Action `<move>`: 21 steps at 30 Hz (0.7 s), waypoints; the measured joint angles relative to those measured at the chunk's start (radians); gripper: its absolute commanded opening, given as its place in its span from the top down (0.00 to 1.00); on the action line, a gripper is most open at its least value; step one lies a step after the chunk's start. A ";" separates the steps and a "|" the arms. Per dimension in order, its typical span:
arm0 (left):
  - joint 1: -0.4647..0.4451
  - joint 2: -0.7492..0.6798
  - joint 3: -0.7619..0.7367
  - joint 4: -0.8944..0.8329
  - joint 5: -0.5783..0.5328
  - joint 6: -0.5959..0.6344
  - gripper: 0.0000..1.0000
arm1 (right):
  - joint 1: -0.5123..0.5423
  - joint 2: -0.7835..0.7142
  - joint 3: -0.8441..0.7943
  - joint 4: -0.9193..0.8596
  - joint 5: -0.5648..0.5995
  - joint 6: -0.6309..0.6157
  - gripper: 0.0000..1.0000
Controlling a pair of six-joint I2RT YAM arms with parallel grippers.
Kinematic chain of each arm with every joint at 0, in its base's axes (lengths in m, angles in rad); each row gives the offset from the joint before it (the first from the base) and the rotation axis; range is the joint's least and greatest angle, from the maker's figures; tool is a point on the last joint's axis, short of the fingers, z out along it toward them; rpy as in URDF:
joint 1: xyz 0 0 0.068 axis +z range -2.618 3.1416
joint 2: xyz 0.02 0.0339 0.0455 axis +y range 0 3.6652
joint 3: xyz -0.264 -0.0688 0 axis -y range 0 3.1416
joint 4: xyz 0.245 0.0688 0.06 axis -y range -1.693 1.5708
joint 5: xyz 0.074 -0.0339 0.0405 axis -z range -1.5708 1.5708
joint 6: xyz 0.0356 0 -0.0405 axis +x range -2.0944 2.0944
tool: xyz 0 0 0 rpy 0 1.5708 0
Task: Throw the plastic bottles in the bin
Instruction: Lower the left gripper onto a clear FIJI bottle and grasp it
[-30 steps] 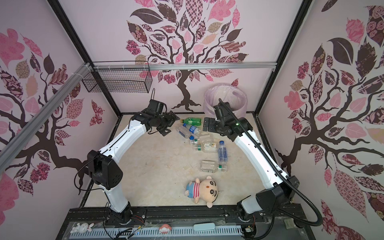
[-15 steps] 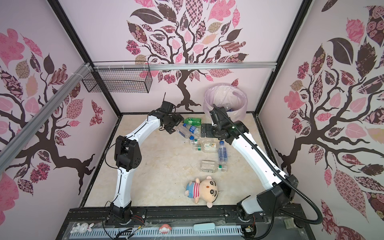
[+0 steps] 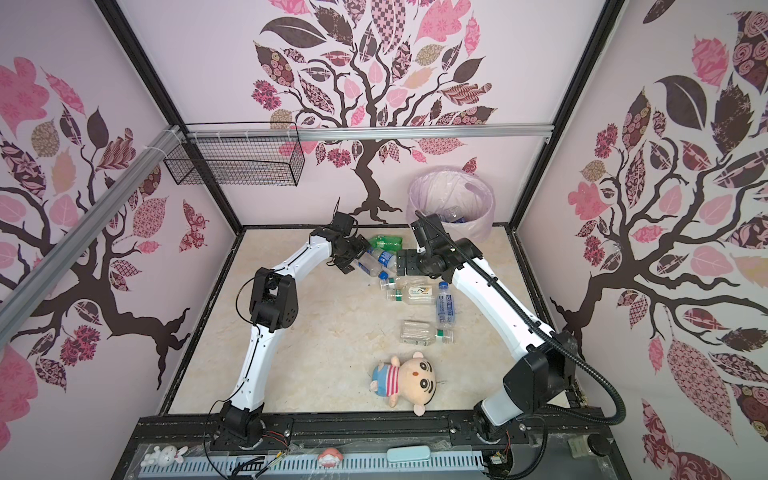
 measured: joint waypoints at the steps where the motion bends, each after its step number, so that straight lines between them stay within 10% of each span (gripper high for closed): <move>1: 0.000 0.008 0.005 0.003 0.000 0.000 0.03 | 0.000 0.005 0.000 0.000 -0.002 -0.001 0.00; 21: 0.016 -0.096 -0.229 0.107 0.009 -0.008 0.25 | 0.000 0.006 -0.001 0.000 -0.006 -0.006 0.00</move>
